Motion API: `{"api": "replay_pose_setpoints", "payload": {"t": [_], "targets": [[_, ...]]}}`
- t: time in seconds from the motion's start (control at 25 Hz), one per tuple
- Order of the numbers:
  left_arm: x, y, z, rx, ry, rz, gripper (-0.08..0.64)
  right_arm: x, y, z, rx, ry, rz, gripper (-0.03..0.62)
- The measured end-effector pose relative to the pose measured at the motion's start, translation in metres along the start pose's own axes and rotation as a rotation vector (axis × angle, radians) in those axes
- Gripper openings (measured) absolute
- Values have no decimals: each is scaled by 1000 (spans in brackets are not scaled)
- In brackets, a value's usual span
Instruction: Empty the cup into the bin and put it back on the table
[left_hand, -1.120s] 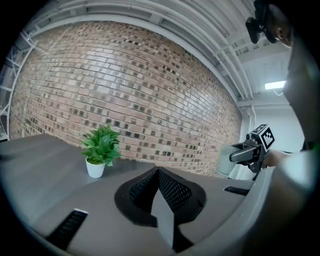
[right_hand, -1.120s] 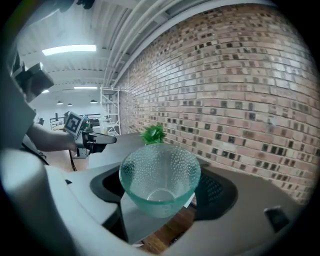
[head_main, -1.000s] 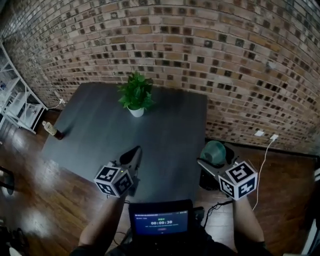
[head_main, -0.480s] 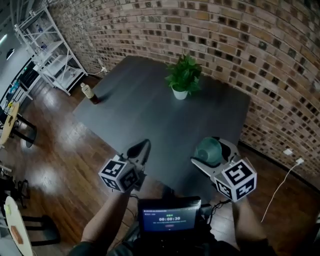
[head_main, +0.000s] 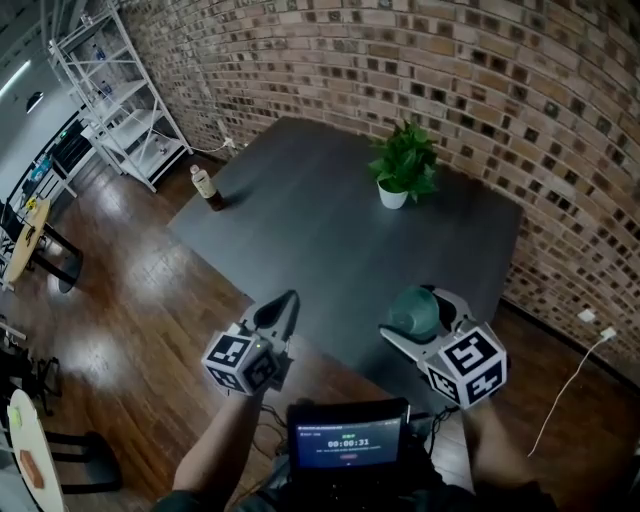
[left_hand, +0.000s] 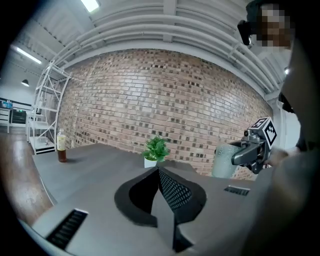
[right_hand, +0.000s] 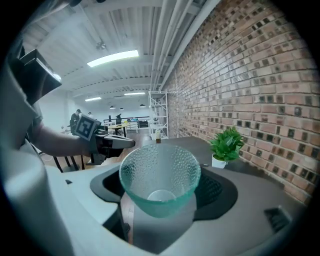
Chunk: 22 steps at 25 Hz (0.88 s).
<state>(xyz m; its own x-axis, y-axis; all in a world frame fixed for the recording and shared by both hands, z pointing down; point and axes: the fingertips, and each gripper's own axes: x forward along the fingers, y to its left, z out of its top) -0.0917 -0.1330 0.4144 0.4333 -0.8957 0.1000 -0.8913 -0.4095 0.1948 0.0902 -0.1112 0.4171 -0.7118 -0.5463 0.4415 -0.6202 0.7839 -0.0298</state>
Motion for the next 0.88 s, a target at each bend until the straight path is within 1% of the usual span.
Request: {"api": "replay_pose_setpoints", "payload": {"t": [0.2,0.36,0.52,0.68,0.88], "targets": [[-17,37,3,11,8,-38,-8,32,28,8,22,9,-27,396],[-28,75,2,-3,6,-50,-8,60,54,20,34,18,-44,396],[-31,97,1,1,7,-100,-8,90,67,24,55,21,-84,396],[-32,112,-6,12,35,-140,-8,123,74,21,59,25,-102,396],[-22,134,-18,45,60,-138,-8,171,75,4,92,43,-80,396]]}}
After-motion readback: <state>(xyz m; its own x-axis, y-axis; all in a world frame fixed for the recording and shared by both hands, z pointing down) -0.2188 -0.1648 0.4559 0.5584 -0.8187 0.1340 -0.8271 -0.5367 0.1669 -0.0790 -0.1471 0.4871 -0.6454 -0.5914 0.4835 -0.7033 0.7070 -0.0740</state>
